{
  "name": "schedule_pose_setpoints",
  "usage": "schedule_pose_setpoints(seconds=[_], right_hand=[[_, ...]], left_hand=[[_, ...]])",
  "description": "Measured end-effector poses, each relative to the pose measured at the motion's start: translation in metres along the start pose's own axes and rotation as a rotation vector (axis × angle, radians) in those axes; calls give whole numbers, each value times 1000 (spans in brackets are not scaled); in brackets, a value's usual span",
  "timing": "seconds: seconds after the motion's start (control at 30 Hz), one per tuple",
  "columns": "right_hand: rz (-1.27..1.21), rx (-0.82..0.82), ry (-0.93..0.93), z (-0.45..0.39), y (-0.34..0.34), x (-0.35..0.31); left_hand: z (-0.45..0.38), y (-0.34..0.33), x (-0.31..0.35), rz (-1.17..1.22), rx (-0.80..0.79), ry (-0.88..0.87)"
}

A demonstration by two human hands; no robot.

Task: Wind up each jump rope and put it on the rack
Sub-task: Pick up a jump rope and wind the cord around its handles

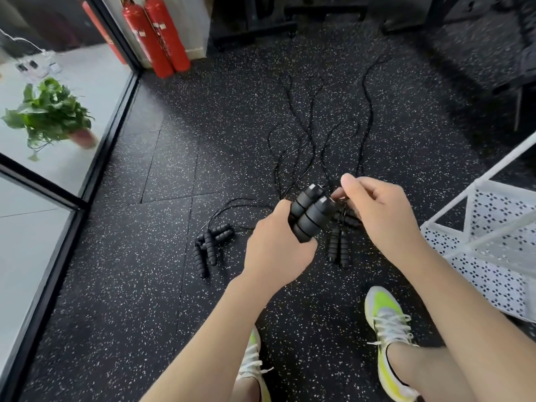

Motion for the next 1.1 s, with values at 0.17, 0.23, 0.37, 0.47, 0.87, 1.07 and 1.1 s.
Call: schedule_pose_setpoints(seconds=[0.17,0.23,0.37,0.47,0.87,1.07,1.1], right_hand=[[-154,-96,-6,4,-14,-13],[-66,-129,43,10,-23,-23],[69,-144,141,21,-40,-34],[204,-157,222,28,-47,-36],[-45,-400,-186,47,-80,8],[-489,-46,-406,38,-72,11],[-530,-8,-451,37,-70,13]], left_hand=[[-1,-29,0,865,-212,214],[-4,-33,5,1143,-254,258],[-8,-33,22,1522,-288,307],[-18,-19,12,1691,-123,370],[-33,14,-5,1795,67,295],[-13,6,14,1460,146,219],[-9,2,21,1409,152,198]])
Point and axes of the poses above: each hand's wrist, its own z-axis away from the middle knuckle, its own y-axis out of the back of the hand, x = y × z, the point moved 9 cm from there along -z, towards the middle knuckle, and after that the axes turned 4 degrees about -z, right-handed, at the moved point
